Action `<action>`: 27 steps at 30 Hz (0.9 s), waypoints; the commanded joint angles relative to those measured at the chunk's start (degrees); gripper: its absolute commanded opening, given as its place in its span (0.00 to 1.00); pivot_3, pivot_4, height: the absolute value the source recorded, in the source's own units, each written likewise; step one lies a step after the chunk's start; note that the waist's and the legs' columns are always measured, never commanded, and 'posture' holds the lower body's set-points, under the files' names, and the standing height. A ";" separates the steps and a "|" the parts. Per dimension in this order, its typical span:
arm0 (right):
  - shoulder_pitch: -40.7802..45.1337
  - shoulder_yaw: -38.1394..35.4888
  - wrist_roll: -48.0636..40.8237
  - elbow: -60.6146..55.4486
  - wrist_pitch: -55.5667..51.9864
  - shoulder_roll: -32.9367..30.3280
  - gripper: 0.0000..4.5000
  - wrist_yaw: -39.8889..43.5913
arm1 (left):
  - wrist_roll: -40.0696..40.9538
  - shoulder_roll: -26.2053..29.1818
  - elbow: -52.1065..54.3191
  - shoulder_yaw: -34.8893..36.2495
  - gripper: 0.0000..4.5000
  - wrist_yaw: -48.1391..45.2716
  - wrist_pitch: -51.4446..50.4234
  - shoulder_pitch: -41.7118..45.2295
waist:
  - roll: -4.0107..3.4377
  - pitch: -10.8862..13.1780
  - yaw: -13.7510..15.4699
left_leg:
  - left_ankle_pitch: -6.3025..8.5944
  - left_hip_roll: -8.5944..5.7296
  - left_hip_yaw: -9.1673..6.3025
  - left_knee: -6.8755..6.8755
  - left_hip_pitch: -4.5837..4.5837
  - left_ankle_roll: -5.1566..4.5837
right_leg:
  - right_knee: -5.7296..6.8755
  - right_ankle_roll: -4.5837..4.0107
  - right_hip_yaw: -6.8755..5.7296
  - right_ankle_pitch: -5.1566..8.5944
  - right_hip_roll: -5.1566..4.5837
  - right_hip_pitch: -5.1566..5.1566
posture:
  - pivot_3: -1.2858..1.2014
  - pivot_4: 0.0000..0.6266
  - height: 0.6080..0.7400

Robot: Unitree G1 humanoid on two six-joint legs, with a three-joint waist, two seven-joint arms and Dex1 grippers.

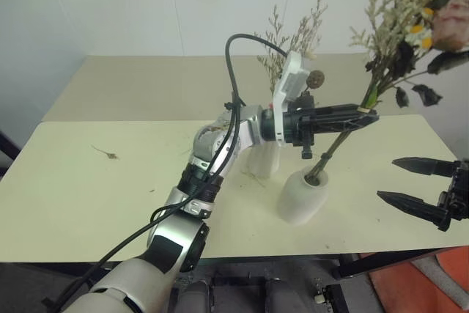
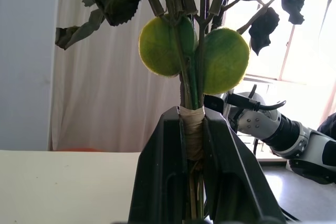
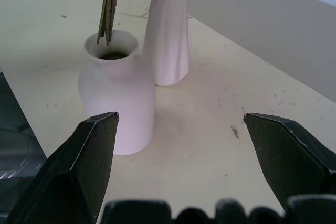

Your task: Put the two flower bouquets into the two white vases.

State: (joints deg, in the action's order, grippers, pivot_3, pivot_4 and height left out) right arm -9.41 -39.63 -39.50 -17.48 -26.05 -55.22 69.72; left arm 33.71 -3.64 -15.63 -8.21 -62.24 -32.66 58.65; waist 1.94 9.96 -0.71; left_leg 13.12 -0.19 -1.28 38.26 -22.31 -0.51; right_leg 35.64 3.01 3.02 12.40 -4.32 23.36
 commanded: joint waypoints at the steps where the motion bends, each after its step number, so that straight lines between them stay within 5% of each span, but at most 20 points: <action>1: -0.32 -3.20 -0.99 -1.55 0.48 0.16 1.00 -0.45 | -0.92 -0.35 1.60 -1.11 0.03 -0.24 1.41 -0.49 | 0.00 0.00 -0.03 | 0.00 0.00 0.00 0.00 0.00 0.00 | 0.00 0.00 0.00 0.00 0.00 0.00 | 0.52 0.24 1.00; 26: -0.93 -3.18 0.46 -1.35 0.47 -1.05 1.00 0.34 | -5.29 1.08 3.80 -4.65 0.03 1.18 1.57 -7.39 | -0.01 0.00 0.03 | 0.01 0.01 0.00 -0.01 0.00 -0.01 | -0.03 0.00 0.00 0.00 0.00 0.00 | 0.52 0.24 1.00; 27: -0.85 -3.11 0.45 -1.31 0.44 -1.09 1.00 0.33 | -5.32 1.21 3.98 -4.66 0.11 1.38 1.30 -7.47 | -0.01 0.00 0.04 | 0.01 0.01 0.00 -0.01 -0.01 -0.01 | -0.03 0.00 0.00 0.00 0.00 0.00 | 0.52 0.24 1.00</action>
State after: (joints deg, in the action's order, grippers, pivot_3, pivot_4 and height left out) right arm -10.46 -41.09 -38.92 -18.07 -26.06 -55.18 69.92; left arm 28.06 -2.25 -14.10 -12.61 -61.10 -31.23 50.84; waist 1.93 9.96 -0.67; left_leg 13.13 -0.19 -1.28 38.25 -22.31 -0.51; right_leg 35.60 3.01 3.02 12.41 -4.33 23.36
